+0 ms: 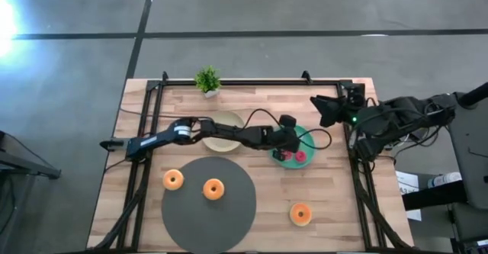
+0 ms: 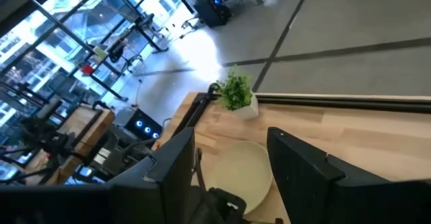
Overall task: Pick & Place donuts
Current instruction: Put the small blue donut on the blue plate
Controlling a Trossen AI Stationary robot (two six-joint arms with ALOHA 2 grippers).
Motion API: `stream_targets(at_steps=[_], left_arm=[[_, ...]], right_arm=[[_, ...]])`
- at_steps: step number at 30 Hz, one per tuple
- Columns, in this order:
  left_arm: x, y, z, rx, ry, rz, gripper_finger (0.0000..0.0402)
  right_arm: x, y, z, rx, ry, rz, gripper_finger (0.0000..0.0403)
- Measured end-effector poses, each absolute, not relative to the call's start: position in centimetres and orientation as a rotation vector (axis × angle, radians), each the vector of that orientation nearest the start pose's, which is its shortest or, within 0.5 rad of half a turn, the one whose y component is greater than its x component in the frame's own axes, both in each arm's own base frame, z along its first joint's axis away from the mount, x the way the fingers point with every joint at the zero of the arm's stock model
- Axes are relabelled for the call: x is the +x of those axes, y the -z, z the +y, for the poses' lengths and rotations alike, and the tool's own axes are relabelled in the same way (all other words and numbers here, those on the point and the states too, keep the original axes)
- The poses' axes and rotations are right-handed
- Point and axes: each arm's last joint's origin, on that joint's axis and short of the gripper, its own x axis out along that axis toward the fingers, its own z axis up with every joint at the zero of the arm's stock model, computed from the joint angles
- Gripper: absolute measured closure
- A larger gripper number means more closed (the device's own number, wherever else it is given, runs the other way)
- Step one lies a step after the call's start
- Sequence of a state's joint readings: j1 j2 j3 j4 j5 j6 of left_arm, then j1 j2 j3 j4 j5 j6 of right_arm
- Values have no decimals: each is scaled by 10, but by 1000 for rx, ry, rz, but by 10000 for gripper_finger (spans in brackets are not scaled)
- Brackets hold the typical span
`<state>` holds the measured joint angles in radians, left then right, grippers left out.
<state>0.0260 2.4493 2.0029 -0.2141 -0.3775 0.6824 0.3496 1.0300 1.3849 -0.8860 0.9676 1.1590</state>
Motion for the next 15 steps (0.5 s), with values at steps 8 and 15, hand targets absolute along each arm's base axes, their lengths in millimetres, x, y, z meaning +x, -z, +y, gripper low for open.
stream_targets(at_steps=[8, 15], left_arm=[[541, -169, 36, 634, -118, 787, 370], [535, -177, 39, 612, -80, 870, 299]], right_arm=[[153, -422, 31, 763, 754, 30, 225], [150, -418, 29, 763, 758, 30, 225]])
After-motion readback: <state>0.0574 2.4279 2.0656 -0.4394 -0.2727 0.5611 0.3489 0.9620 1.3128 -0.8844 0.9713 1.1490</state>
